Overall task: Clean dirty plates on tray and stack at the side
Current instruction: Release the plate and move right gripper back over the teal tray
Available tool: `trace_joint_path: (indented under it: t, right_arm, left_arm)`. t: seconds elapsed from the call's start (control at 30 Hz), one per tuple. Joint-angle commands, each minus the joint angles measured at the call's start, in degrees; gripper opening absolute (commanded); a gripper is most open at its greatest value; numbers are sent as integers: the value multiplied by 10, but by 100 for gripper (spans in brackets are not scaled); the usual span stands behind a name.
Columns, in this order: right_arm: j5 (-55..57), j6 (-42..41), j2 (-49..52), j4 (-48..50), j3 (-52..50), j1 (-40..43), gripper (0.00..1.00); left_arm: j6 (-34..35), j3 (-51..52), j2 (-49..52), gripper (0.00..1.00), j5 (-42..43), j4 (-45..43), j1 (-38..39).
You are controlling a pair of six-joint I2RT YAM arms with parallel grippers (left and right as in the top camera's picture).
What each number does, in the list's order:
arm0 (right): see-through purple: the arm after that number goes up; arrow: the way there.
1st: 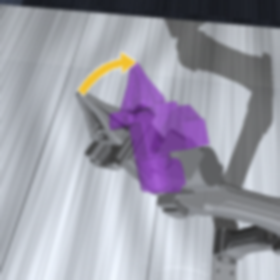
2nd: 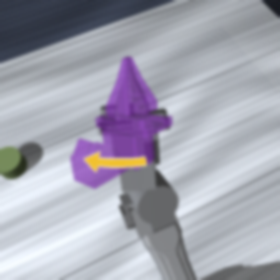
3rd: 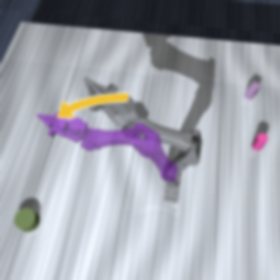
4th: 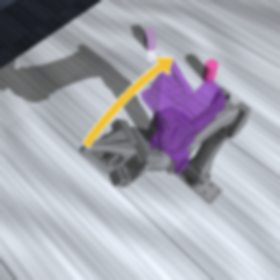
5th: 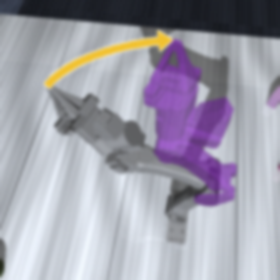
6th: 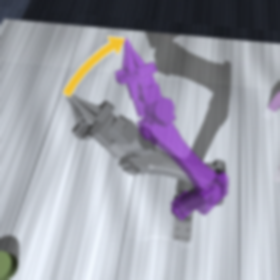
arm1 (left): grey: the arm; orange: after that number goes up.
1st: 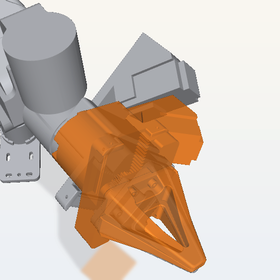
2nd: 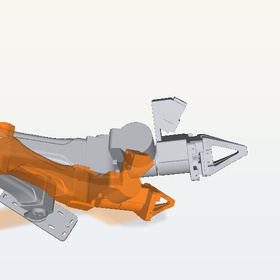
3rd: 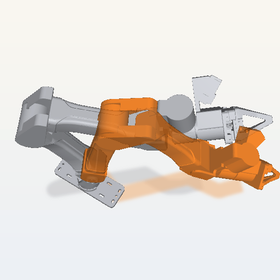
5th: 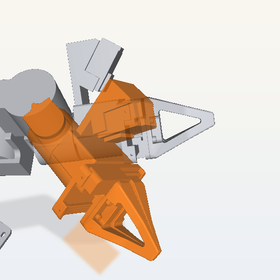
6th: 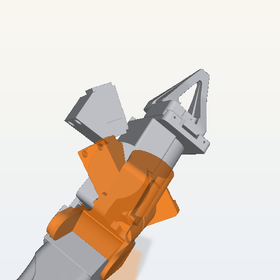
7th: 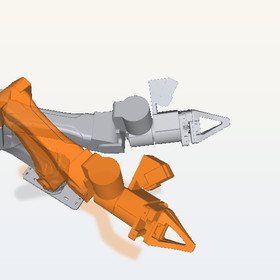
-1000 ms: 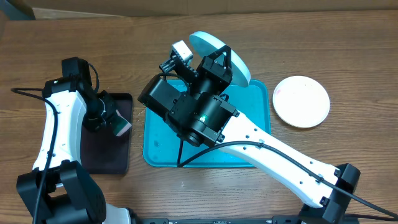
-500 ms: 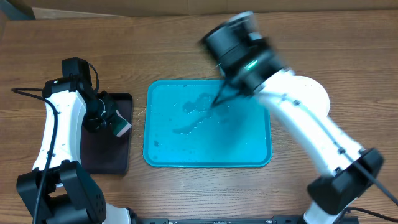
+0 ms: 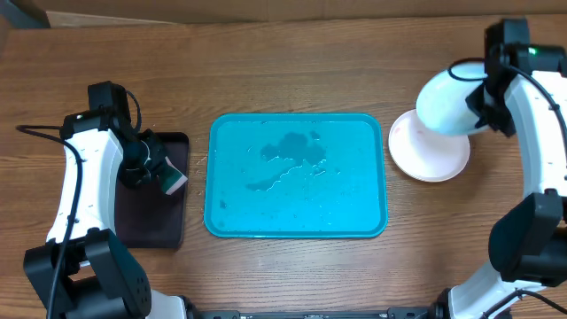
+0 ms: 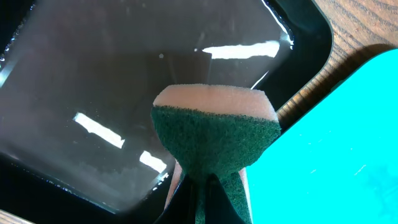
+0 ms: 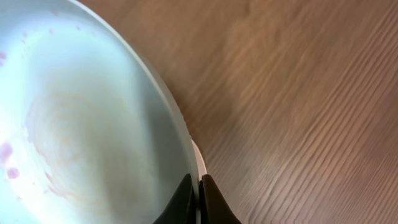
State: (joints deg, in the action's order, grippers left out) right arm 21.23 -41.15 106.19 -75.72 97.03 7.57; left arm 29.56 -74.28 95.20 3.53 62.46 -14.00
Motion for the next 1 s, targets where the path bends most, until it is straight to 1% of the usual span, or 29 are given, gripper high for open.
trace_joint_path:
  t: [0.0,0.1,0.23,0.4,0.67,0.8,0.9,0.93,0.97]
  right_arm:
    - [-43,-32,-19,9,-29,6,4]
    - [-47,-50,-29,11,-43,7,4]
    - [-51,-52,-62,23,-60,3,4]
    - [-63,-51,-101,59,-118,3,4]
    - [-135,-52,-104,160,-240,0,4]
    - [-136,-54,-104,200,-288,1,4]
    - [-136,-54,-104,216,-304,2,4]
    - [-136,-54,-104,217,-304,2,4]
    - [-136,-54,-104,218,-304,2,8]
  left_arm:
    - [-11,3,0,4,5,-2,-2]
    - [-11,3,0,4,5,-2,-2]
    - [-11,3,0,4,5,-2,-2]
    - [-11,3,0,4,5,-2,-2]
    - [-11,3,0,4,6,0,-2]
    - [-11,3,0,4,6,1,-2]
    - [-11,3,0,4,6,0,-2]
    - [-11,3,0,4,6,0,-2]
    - [-11,3,0,4,6,0,-2]
